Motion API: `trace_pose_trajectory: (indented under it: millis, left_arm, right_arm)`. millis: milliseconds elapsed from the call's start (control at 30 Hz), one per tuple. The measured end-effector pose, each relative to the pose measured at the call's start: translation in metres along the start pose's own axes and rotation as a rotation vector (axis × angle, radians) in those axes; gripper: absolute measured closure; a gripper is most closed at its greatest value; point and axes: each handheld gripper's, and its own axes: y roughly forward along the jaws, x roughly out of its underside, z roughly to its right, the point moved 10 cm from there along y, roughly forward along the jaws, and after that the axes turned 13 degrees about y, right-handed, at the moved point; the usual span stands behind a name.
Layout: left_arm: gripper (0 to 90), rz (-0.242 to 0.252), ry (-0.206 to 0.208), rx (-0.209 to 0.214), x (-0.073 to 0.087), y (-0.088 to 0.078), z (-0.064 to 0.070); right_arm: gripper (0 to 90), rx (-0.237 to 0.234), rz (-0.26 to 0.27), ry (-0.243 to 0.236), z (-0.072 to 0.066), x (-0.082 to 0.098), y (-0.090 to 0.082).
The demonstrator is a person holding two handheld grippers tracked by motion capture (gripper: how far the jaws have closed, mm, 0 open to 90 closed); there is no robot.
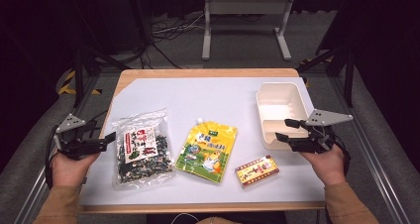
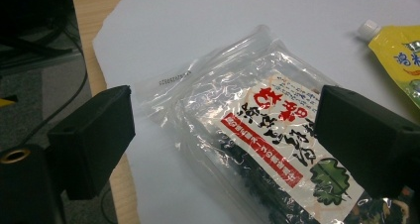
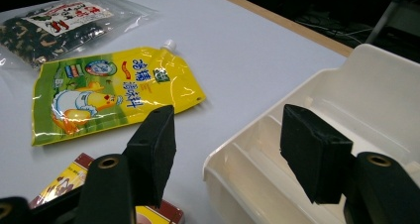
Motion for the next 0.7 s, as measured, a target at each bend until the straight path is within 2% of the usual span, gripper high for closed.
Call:
trace_pose_trajectory:
  millis: [33,100,133,267,400,500,633,700]
  left_arm:
    - [14.3,0.011,-0.025,0.014,-0.001,0.001,-0.001]
    - [15.8,0.002,-0.042,0.031,0.000,0.004,-0.003]
    - [17.1,-0.002,-0.037,0.033,0.000,0.005,-0.003]
    - [16.0,0.000,0.024,-0.009,-0.003,0.006,-0.007]
    - [16.1,0.014,0.028,-0.016,-0.009,0.008,-0.015]
    - [18.9,0.033,0.028,0.012,-0.012,0.010,-0.018]
    - [18.9,0.046,0.039,0.013,-0.013,0.017,-0.027]
    - [19.0,0.052,0.031,0.019,-0.013,0.020,-0.031]
  right_arm:
    - [37.7,0.000,-0.004,0.003,0.001,0.001,0.001]
    - [36.3,0.004,-0.006,0.008,0.002,0.001,0.001]
    - [35.8,0.005,-0.005,0.010,0.002,0.001,0.000]
    - [35.6,0.010,-0.005,0.013,0.004,0.001,-0.002]
    - [35.2,0.014,-0.008,0.016,0.005,0.001,-0.004]
    - [35.3,0.016,-0.008,0.013,0.004,0.001,-0.005]
    - [35.2,0.018,-0.015,0.020,0.005,0.004,-0.004]
    - [35.2,0.020,-0.017,0.024,0.006,0.005,-0.004]
